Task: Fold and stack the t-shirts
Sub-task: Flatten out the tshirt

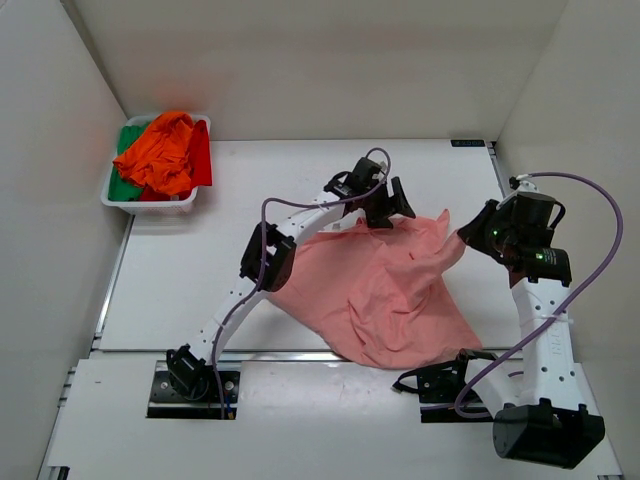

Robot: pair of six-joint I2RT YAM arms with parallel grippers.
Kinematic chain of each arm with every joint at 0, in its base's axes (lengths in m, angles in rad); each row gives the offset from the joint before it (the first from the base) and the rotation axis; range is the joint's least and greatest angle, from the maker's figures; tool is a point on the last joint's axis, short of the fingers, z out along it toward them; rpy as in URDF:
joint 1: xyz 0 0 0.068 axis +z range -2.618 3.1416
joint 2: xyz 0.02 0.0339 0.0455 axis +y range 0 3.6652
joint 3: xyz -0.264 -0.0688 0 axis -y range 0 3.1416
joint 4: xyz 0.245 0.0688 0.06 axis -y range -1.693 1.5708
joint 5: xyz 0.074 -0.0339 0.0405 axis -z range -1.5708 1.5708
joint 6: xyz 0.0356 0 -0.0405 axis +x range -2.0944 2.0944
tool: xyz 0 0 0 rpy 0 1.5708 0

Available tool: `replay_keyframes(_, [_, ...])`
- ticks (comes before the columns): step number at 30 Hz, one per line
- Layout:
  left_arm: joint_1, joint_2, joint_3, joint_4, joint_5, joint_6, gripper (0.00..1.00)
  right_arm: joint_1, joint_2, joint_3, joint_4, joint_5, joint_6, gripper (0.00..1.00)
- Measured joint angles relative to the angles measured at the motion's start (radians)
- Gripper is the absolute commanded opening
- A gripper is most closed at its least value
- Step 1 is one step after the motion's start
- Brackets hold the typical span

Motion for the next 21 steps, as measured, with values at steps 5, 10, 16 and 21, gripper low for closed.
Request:
replay_keyframes(5, [0.008, 0.004, 0.007, -0.019, -0.018, -0.065, 0.79, 0.007, 0.0, 0.0, 0.01, -0.002, 0.003, 0.0])
replay_keyframes(10, [0.021, -0.036, -0.043, -0.117, -0.095, -0.002, 0.58, -0.012, -0.002, 0.0, 0.013, -0.016, 0.003, 0.0])
replay_keyframes(16, [0.092, -0.533, -0.845, -0.022, -0.198, 0.118, 0.53, -0.021, -0.018, 0.0, 0.006, -0.028, 0.003, 0.0])
replay_keyframes(21, [0.346, -0.999, -1.488, 0.043, -0.226, 0.135, 0.57, -0.013, -0.019, -0.014, -0.021, -0.034, -0.005, 0.0])
